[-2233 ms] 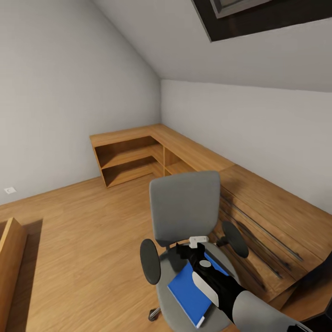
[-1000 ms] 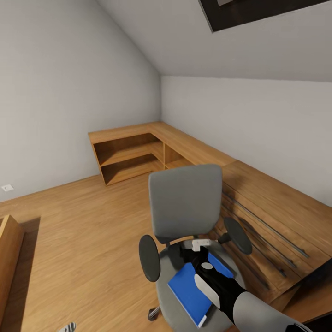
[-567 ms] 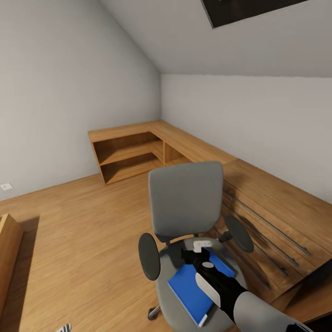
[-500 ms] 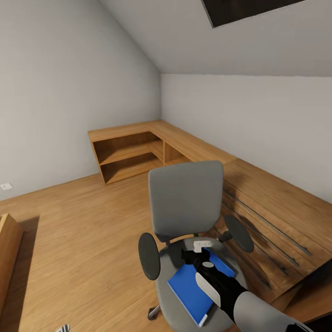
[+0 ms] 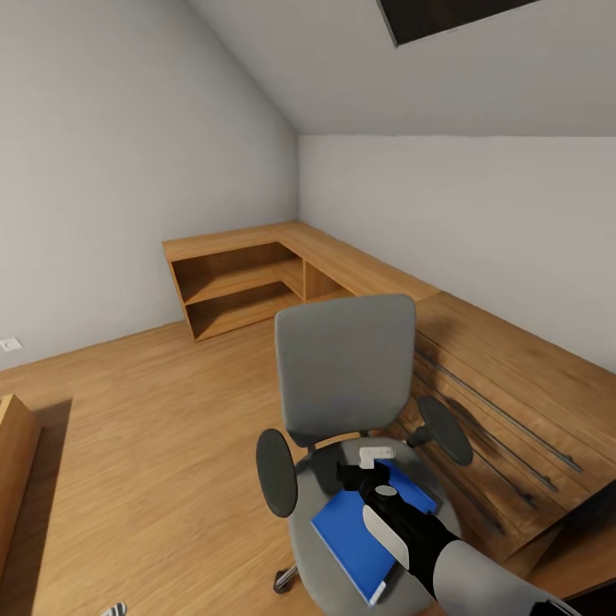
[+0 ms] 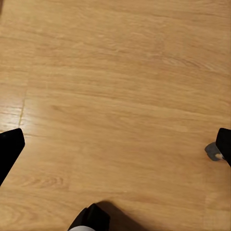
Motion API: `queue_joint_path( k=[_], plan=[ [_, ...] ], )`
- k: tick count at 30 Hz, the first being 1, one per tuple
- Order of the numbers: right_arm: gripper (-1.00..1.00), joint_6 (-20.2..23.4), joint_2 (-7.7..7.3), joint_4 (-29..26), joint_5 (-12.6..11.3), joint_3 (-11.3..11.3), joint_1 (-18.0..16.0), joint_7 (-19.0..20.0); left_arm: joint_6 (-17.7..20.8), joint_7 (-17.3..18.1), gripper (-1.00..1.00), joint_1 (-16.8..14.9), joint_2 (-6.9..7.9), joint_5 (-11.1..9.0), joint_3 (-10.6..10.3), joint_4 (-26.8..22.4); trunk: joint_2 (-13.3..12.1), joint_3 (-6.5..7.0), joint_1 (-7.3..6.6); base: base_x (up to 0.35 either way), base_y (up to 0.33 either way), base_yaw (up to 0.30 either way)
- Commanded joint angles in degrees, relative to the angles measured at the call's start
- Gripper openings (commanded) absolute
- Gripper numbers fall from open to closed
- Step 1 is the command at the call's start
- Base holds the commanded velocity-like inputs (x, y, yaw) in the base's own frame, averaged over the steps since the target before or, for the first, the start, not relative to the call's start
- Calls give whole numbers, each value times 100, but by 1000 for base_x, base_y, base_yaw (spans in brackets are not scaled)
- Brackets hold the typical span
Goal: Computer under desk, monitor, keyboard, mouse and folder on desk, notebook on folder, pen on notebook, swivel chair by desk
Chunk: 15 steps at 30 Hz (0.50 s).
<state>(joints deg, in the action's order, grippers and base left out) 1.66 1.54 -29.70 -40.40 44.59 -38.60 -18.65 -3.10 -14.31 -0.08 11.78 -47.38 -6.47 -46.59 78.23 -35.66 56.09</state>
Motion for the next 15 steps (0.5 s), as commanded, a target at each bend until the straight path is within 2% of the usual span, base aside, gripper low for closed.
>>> queue_joint_path(
  k=[1,12,15],
  plan=[
    [100,18,-5,-10,-29,42,-7,-50,-32,-45,100,-1,10,-59,-39,-9,3,-5,0,0,0,0],
    [100,67,-4,-10,-29,41,-7,-121,-33,-45,100,-3,8,-60,-39,-8,3,-5,0,0,0,0],
    [100,74,0,-10,-29,41,-7,-212,-33,-45,100,-2,8,-60,-39,-8,123,-59,66,0,0,0]
  ],
)
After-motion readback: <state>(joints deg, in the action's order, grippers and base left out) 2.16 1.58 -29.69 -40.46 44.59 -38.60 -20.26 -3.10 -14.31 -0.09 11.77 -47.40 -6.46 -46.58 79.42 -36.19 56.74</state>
